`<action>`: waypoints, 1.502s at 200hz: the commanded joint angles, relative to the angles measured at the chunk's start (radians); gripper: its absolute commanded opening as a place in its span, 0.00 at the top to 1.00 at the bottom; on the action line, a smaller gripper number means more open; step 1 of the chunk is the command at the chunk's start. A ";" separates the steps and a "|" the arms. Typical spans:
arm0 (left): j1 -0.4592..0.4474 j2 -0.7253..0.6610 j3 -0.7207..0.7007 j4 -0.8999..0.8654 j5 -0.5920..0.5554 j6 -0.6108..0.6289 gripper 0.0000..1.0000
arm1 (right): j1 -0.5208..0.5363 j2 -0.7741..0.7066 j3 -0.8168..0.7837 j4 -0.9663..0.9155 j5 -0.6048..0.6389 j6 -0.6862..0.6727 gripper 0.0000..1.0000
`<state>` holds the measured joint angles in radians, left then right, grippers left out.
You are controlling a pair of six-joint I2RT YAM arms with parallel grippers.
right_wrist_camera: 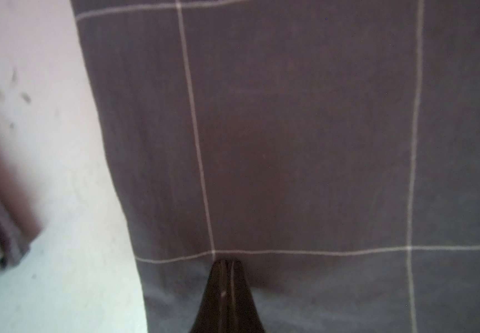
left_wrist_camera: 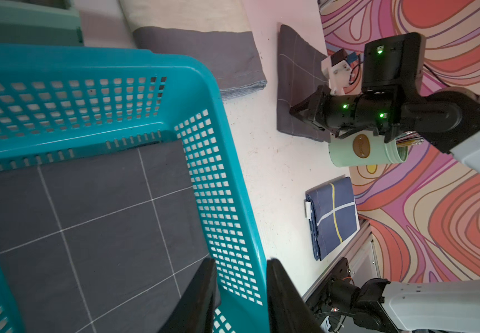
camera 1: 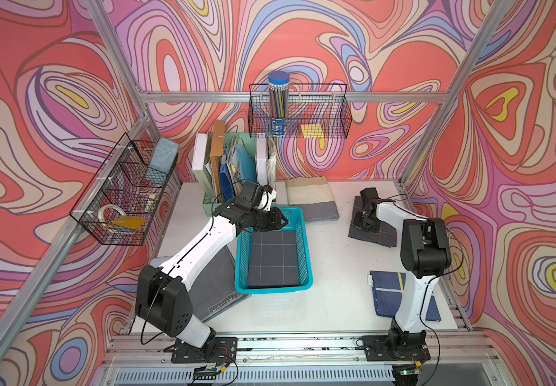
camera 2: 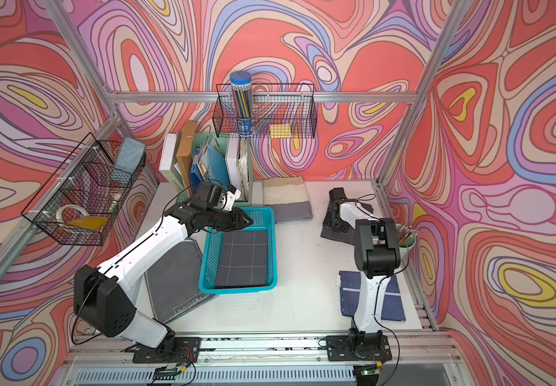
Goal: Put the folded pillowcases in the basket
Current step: Move the pillowcase to the center of the board.
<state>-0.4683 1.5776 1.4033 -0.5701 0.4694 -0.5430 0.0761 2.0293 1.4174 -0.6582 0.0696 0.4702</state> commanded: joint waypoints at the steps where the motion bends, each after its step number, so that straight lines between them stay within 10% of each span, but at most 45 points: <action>1: -0.047 0.054 0.051 -0.018 0.029 -0.004 0.64 | 0.131 -0.061 -0.098 -0.046 -0.105 0.030 1.00; 106: -0.213 0.288 0.271 -0.010 0.060 -0.078 0.64 | 0.208 -0.492 -0.441 -0.044 0.006 0.184 1.00; 191: -0.260 0.430 0.385 -0.014 0.043 -0.111 0.67 | 0.170 -0.141 -0.202 0.061 0.006 0.161 1.00; 300: -0.320 0.562 0.528 -0.100 0.032 -0.111 0.66 | 0.200 -0.443 -0.544 -0.061 -0.071 0.210 1.00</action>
<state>-0.7544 2.0583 1.8229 -0.5777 0.5190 -0.6704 0.2703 1.6352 0.9104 -0.5854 -0.0032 0.6651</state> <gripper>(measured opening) 0.344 0.045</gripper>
